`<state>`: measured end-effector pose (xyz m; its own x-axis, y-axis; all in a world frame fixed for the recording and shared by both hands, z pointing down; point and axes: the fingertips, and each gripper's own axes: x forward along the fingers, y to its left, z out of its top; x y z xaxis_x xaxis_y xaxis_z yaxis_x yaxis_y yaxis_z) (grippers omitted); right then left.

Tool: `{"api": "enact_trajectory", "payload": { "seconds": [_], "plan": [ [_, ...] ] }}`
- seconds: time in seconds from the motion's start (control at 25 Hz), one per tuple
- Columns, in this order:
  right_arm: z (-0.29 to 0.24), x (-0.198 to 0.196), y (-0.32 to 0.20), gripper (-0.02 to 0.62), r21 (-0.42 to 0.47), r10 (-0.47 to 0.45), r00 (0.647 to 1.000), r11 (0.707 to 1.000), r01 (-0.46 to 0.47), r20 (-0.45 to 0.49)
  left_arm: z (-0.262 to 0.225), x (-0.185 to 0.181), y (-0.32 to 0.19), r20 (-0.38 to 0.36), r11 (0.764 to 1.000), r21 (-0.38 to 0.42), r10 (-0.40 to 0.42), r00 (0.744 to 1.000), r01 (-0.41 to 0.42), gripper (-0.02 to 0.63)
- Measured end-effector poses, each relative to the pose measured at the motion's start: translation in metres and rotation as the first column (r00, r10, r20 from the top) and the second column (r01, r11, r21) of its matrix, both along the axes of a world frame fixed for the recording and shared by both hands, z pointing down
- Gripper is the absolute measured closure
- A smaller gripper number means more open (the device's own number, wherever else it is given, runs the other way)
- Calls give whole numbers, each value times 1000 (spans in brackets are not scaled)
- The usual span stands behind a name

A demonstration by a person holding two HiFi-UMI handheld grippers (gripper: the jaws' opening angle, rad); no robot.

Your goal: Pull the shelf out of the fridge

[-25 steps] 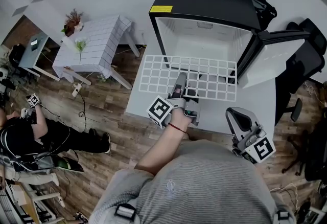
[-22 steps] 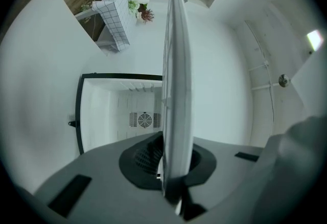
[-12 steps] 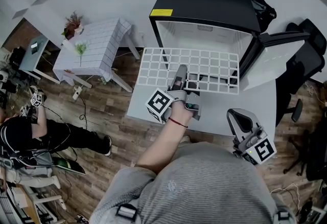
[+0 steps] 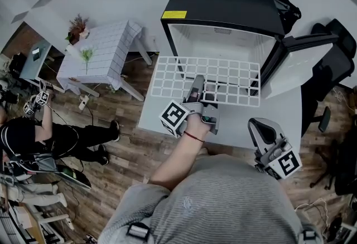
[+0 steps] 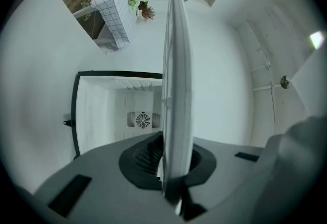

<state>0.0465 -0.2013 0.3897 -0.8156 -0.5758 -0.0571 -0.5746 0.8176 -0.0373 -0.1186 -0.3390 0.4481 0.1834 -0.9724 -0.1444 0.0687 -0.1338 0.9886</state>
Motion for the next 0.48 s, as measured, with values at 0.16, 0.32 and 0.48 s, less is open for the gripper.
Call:
{"api": "enact_trajectory", "payload": {
  "seconds": [0.16,0.32,0.48],
  "plan": [
    [0,-1,-2,583,12,12,1000,1000,-12,-14,2,-1,0,18,1000,0,2,1000,-2,575],
    [2,-2,-2,583,24,19,999,1000,-19,-40,1,-1,0,19,1000,4,1,1000,-1,575],
    [0,-2,-3,583,23,21,999,1000,-20,-39,3,-1,0,21,1000,-3,4,1000,-4,575]
  ]
}}
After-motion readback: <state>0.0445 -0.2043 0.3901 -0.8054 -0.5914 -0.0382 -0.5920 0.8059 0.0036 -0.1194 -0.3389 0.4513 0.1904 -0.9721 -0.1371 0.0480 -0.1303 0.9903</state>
